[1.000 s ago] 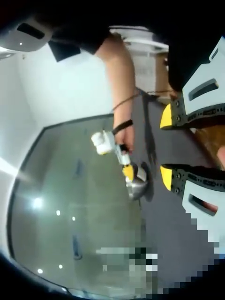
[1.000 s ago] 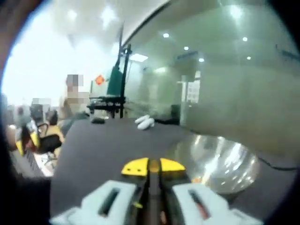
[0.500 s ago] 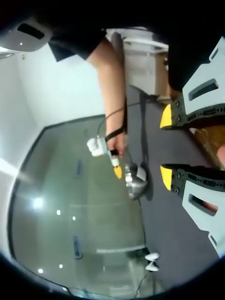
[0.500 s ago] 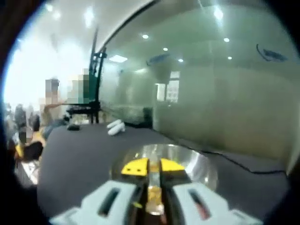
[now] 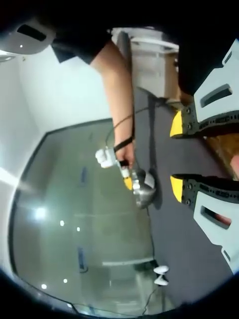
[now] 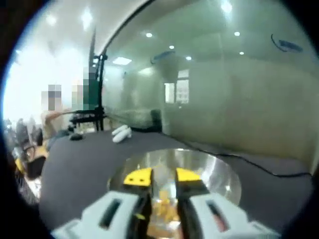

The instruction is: Pick up the QQ candy scattered on the table and place it into the stainless steel bowl on the table

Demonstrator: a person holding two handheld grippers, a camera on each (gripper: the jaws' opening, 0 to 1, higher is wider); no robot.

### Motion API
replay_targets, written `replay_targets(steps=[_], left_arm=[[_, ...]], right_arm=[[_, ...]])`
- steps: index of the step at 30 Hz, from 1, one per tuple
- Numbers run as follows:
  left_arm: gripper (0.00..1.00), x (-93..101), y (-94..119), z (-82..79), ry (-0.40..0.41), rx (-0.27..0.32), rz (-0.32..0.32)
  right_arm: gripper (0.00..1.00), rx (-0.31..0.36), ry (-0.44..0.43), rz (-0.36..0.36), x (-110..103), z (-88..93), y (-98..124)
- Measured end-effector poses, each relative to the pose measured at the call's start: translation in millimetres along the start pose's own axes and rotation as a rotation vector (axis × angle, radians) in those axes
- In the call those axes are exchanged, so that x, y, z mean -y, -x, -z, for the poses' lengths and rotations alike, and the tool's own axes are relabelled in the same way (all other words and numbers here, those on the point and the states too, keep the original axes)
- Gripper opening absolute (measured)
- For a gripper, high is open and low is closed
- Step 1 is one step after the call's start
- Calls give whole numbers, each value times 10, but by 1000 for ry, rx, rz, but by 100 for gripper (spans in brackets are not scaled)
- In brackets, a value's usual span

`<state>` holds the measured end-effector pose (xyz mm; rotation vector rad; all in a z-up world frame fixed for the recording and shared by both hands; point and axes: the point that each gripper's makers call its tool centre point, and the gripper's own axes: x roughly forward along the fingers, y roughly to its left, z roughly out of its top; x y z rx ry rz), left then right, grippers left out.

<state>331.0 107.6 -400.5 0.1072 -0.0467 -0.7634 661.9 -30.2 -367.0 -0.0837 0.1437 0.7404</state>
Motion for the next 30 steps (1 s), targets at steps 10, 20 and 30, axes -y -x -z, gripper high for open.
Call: replay_targets(steps=[10, 20, 30], left_arm=[[30, 97, -57, -10, -10, -4, 31], [30, 61, -48, -64, -13, 10, 16], [30, 106, -192, -163, -22, 37, 43]], right_arm=[[18, 34, 9, 13, 42, -137, 165], [21, 107, 112, -13, -240, -109, 978], [24, 164, 15, 42, -331, 105, 1964]])
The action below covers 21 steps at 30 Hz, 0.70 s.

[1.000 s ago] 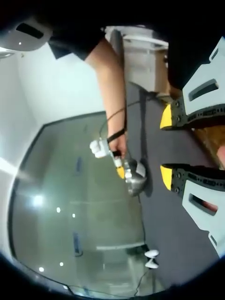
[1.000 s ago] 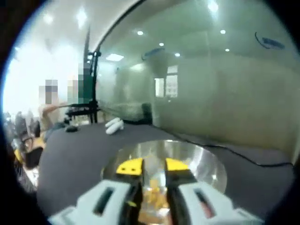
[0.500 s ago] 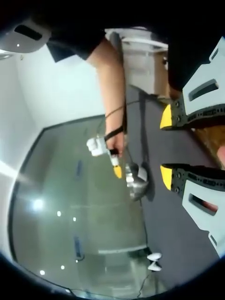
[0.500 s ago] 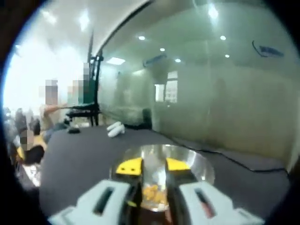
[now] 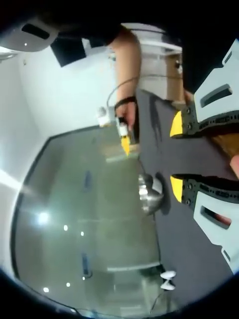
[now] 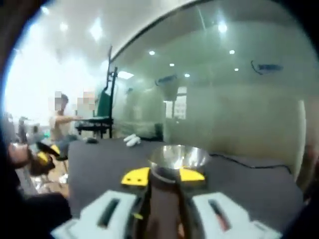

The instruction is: Pick up the QQ candy scattered on the table and place it into the stainless steel bowl on the table

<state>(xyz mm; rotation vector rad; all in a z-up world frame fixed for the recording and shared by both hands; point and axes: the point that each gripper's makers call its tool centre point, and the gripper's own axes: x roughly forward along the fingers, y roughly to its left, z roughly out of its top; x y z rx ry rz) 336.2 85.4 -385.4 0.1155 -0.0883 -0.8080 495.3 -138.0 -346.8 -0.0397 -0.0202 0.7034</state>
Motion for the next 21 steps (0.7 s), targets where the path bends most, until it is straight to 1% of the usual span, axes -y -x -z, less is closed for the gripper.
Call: replay_targets(steps=[2, 3, 6, 8, 10, 11, 12, 14, 16, 17, 18, 19, 21], left_arm=[[30, 5, -4, -5, -2, 2, 3], [30, 2, -3, -6, -2, 3, 1], [30, -16, 16, 2, 1, 4, -5], [30, -43, 30, 14, -1, 1, -15], [30, -79, 41, 9, 3, 5, -28], [30, -97, 42, -2, 6, 12, -35], [30, -109, 42, -12, 9, 16, -38], [30, -114, 33, -24, 11, 19, -38], [30, -99, 17, -21, 8, 17, -29], [30, -92, 7, -8, 5, 11, -25], [30, -90, 0, 4, 1, 7, -25], [30, -92, -2, 5, 3, 7, -26], [30, -88, -7, -1, 8, 12, -25]], right_arm=[[27, 11, -1, 5, -40, 0, 168], [27, 14, 29, 22, -38, 4, 252], [27, 10, 34, 33, -94, 70, 464], [27, 18, -31, 76, -88, 147, 601], [27, 14, -50, 78, -152, 268, 726], [27, 14, -53, 94, -152, 314, 775], [27, 12, -59, 109, -145, 353, 817], [27, 15, -87, 114, -138, 391, 872], [27, 15, -101, 109, -138, 430, 907], [27, 9, -126, 98, -157, 461, 912], [27, 12, -131, 105, -146, 470, 920], [27, 18, -129, 112, -149, 472, 925], [27, -1, -103, 119, -167, 497, 922]])
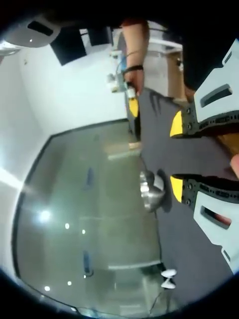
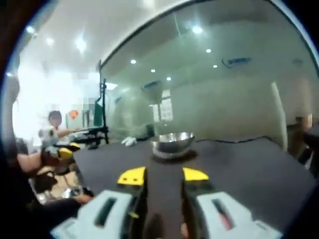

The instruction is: Pick up the QQ candy scattered on the table and place it into the stainless steel bowl on the table

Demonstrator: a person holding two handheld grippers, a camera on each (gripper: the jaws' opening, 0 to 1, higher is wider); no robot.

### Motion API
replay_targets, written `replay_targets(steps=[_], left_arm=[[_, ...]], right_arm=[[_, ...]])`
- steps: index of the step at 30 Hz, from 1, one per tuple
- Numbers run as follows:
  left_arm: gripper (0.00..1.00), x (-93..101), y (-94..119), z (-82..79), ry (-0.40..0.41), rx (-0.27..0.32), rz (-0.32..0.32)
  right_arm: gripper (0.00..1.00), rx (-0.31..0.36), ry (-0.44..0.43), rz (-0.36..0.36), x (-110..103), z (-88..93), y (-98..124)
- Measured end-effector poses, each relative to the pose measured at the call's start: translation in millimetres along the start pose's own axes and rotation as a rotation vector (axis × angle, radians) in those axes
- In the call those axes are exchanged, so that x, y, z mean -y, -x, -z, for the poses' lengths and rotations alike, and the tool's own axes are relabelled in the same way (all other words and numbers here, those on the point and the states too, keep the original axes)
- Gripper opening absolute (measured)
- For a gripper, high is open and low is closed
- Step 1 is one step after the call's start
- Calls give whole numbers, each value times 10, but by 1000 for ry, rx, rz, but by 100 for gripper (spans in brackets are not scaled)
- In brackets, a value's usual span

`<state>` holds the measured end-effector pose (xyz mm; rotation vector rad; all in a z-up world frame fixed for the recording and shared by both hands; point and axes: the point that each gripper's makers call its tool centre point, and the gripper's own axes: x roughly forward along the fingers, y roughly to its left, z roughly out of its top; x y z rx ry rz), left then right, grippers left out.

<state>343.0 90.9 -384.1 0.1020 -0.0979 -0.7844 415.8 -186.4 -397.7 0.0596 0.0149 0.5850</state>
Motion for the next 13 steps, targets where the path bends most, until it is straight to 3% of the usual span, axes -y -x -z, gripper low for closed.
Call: replay_targets(steps=[13], left_arm=[[30, -10, 9, 9, -2, -6, -4]], right_arm=[[27, 3, 11, -10, -14, -3, 6]])
